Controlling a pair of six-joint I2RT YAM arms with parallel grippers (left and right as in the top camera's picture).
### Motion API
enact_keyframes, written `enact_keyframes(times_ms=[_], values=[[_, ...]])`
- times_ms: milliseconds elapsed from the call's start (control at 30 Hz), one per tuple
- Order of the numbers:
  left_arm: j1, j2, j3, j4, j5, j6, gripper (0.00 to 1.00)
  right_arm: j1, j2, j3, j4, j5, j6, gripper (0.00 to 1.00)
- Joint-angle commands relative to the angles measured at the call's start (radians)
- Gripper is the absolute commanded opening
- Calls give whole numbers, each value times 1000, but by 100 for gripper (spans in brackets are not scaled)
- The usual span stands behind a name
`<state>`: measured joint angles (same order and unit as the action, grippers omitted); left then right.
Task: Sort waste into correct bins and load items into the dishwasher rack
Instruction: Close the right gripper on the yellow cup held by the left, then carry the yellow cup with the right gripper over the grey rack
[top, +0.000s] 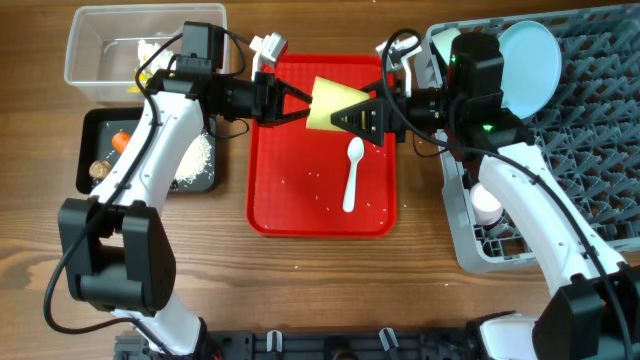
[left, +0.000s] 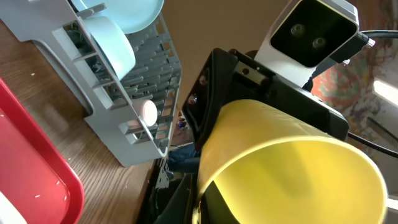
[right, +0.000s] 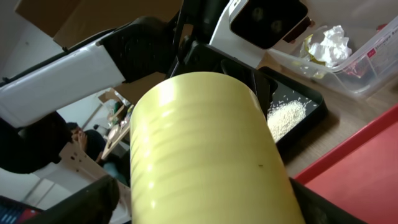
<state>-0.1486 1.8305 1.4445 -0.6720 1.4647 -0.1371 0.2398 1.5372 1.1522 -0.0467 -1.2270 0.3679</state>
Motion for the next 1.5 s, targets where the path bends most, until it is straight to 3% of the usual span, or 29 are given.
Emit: enact_keyframes(times_ms=[0, 333, 367, 467, 633, 767, 1000, 1233, 1467], values=[[0, -18, 11, 7, 26, 2, 4, 4, 15, -6, 9, -23, 10, 74], [0, -18, 11, 11, 13, 2, 7, 5, 15, -6, 9, -23, 25, 62], [0, -18, 11, 11, -3, 2, 17, 5, 15, -6, 9, -23, 25, 61], [0, -18, 11, 11, -5, 2, 29, 5, 15, -6, 9, -23, 26, 60], [0, -18, 11, 11, -38, 2, 63, 5, 15, -6, 10, -19, 24, 60], [0, -18, 11, 11, -104, 2, 78, 5, 15, -6, -6, 18, 24, 57], [0, -18, 11, -6, -352, 2, 86, 3, 15, -5, -168, 251, -36, 56], [0, -18, 11, -78, -727, 1, 88, 2, -15, -4, -346, 470, -53, 56], [0, -18, 11, -100, -911, 1, 91, 2, -94, 63, -637, 749, -80, 57]])
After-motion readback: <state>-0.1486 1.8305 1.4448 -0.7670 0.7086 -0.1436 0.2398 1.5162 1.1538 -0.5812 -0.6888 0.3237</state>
